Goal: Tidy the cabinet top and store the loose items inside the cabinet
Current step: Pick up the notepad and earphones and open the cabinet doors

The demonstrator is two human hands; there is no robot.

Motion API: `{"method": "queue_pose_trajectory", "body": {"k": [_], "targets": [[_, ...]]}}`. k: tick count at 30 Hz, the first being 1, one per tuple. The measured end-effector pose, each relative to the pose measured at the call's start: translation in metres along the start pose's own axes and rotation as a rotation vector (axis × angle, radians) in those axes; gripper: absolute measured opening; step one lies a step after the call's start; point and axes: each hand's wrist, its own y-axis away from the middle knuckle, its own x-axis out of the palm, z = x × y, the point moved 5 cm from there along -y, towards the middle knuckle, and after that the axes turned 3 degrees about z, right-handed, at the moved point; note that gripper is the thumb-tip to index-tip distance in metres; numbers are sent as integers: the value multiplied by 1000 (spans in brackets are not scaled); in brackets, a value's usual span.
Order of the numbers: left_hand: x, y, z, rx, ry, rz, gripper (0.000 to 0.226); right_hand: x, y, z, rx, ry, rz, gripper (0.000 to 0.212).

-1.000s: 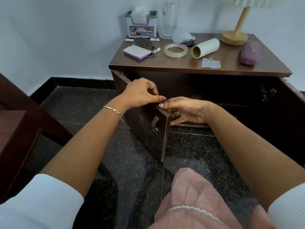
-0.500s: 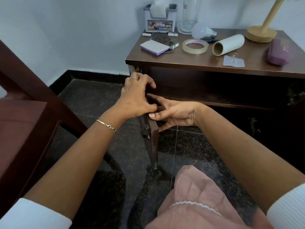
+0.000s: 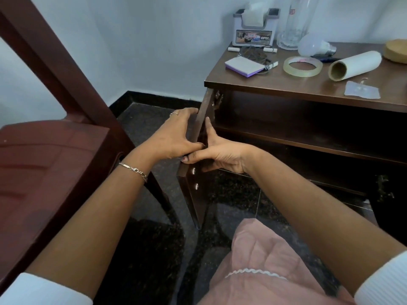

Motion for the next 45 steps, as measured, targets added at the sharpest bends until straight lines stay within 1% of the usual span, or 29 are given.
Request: {"method": "queue_pose_trajectory", "body": {"k": [4,7,11,15,23,29,32,37,41,45], "targets": [[-7,3,12,-23,-50,-48,66,12,-22,2,-12,25,-88,157],[-11,4,21,-31,-84,-92,54,22,-36,6,-27,74,-160,156],[-20,3,33,-54,-131,-111,48,31,-47,9,-87,102,-305,153],[-26,-1,43,-84,-163,-118,45,36,-53,14,-150,82,-403,141],[-24,-1,47,-111,-123,-123,45,29,-53,16,-132,146,-427,140],[-25,3,46,-90,-105,-94,46,31,-37,29,-172,319,-491,133],[-27,6,44,-83,-102,-59,46,35,-31,37,-149,416,-495,126],[-34,9,34,-68,-200,-10,46,33,-21,54,-85,602,-481,126],[-41,7,30,-73,-247,77,49,28,-12,68,-27,660,-436,115],[-47,0,19,-8,-390,133,47,19,5,75,80,709,-411,106]]}}
